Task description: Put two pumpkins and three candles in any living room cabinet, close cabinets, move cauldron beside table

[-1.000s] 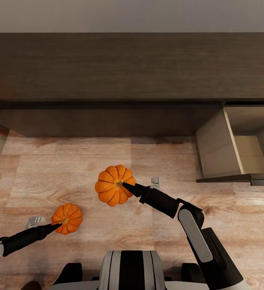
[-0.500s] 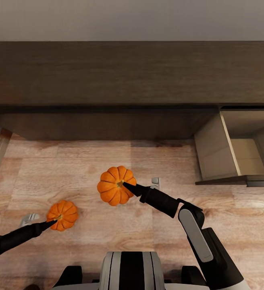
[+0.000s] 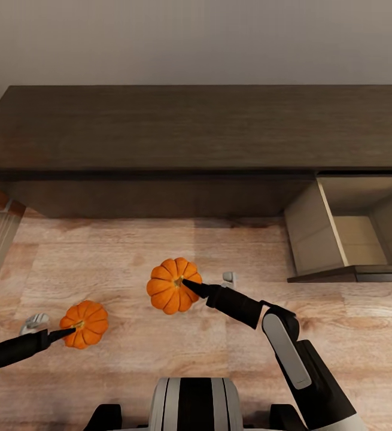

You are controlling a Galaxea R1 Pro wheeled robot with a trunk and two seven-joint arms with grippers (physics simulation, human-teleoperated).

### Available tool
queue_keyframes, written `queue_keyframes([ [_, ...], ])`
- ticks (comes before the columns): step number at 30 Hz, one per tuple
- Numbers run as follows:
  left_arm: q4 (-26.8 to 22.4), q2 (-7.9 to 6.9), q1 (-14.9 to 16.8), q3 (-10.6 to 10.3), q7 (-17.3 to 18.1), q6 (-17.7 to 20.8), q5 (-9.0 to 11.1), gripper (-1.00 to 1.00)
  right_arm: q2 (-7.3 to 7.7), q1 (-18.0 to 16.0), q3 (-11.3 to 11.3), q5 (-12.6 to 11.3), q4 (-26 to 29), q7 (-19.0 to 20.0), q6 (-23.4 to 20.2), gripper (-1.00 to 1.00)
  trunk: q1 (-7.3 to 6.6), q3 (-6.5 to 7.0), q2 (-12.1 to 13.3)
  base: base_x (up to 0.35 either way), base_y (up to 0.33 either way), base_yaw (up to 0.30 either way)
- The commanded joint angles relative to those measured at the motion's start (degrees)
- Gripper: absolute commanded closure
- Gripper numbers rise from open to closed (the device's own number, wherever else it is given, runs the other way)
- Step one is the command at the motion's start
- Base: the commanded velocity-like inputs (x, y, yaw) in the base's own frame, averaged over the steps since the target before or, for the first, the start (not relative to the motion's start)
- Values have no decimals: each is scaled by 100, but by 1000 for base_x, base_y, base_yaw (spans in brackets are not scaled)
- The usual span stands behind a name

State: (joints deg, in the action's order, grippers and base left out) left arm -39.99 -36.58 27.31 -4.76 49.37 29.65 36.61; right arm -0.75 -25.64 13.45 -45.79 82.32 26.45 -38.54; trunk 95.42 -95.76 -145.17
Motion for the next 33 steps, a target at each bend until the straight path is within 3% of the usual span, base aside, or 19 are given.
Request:
queue_keyframes([
  [1,-27,-39,2,-25,-6,176,59,100,-3,-2,-9,-18,1,-23,-135,100,-3,20,0,0,0,0],
  [4,-157,-128,2,-25,-6,520,57,100,2,-2,-3,-13,4,-299,-331,100,-11,86,4,0,0,0],
  [10,-270,-201,4,-18,-2,844,62,100,9,-2,43,-25,14,-950,-434,100,-26,219,12,0,0,0],
  [13,-491,-291,21,-19,0,1655,57,100,6,-2,55,-9,28,-1185,-473,100,-34,286,16,0,0,0],
  [16,-628,-343,33,-18,1,2056,58,100,11,-2,88,0,54,-1264,-477,100,-42,352,20,0,0,0],
  [21,-648,-366,37,11,9,2282,87,100,19,-2,127,1,95,-1285,-478,100,-55,463,27,0,0,0],
  [25,-665,-367,38,168,11,2529,83,100,11,-2,131,0,66,-1286,-463,100,-65,552,32,0,0,0],
  [33,-668,-337,38,261,3,2598,49,100,-2,-2,265,-14,35,-1320,-487,100,-86,729,43,0,0,0],
])
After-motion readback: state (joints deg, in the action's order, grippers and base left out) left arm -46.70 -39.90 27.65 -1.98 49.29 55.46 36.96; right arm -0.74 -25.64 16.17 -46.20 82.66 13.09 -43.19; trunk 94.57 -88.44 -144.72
